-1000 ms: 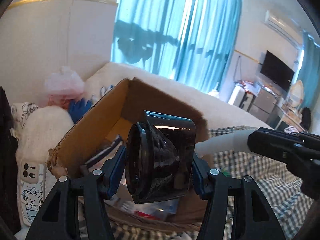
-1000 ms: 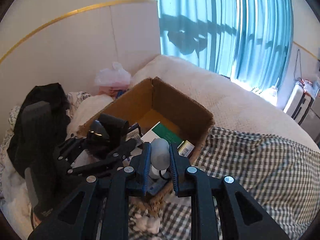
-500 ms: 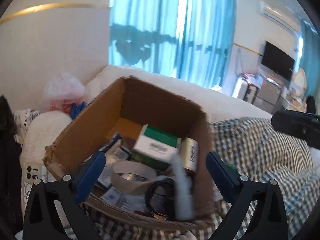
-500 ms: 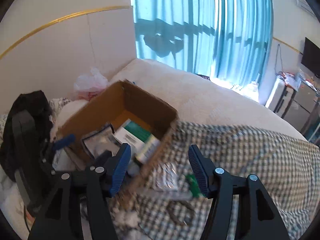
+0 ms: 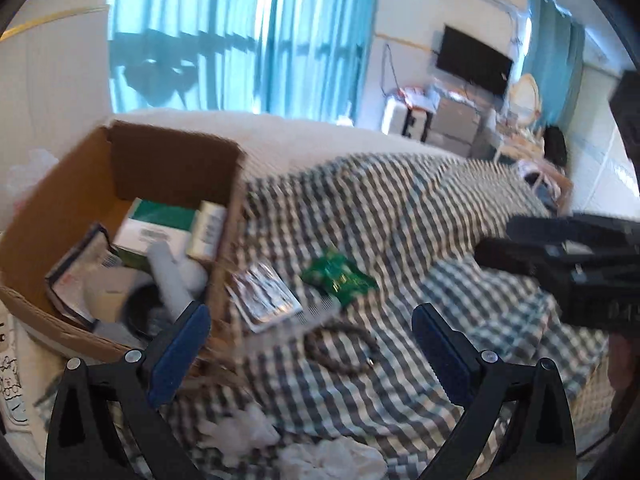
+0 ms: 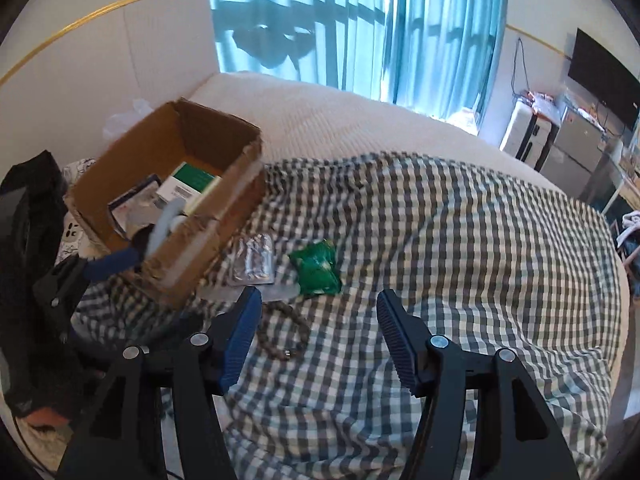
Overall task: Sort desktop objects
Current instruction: 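Move the left gripper back and grasp the dark bead bracelet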
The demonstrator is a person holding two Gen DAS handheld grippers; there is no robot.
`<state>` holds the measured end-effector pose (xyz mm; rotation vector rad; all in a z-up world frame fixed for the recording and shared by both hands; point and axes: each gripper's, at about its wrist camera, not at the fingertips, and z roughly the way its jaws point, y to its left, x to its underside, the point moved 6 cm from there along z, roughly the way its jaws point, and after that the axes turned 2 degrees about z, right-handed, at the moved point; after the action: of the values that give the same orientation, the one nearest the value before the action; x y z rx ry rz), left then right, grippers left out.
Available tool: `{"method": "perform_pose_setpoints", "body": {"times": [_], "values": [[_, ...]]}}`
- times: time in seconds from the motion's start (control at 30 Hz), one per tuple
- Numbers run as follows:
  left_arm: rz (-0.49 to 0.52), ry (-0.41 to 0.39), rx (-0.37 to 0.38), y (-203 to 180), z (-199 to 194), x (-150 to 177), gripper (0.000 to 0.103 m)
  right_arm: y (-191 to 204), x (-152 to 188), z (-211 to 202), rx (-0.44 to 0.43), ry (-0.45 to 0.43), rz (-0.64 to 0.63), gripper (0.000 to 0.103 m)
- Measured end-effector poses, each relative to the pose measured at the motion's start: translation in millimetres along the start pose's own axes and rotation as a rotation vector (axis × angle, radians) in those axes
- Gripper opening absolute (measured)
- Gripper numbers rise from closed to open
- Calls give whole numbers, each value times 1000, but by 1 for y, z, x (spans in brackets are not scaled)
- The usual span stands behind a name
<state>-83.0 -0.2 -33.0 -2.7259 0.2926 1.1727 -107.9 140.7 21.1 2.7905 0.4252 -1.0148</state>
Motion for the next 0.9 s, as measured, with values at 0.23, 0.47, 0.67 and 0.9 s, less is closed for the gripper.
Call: {"method": "perform_pose_setpoints", "body": {"times": [0.23, 0.47, 0.67, 0.9], "values": [[3, 163, 26, -27, 60, 33, 103, -25, 8, 23, -21, 20, 2, 60], [10, 333, 17, -41, 124, 61, 103, -48, 1, 35, 52, -27, -112, 60], [-45, 497, 64, -40, 171, 79, 103, -60, 9, 58, 23, 46, -82, 60], [-103, 372, 143, -27, 159, 67, 22, -55, 19, 75, 45, 95, -91, 63]]}}
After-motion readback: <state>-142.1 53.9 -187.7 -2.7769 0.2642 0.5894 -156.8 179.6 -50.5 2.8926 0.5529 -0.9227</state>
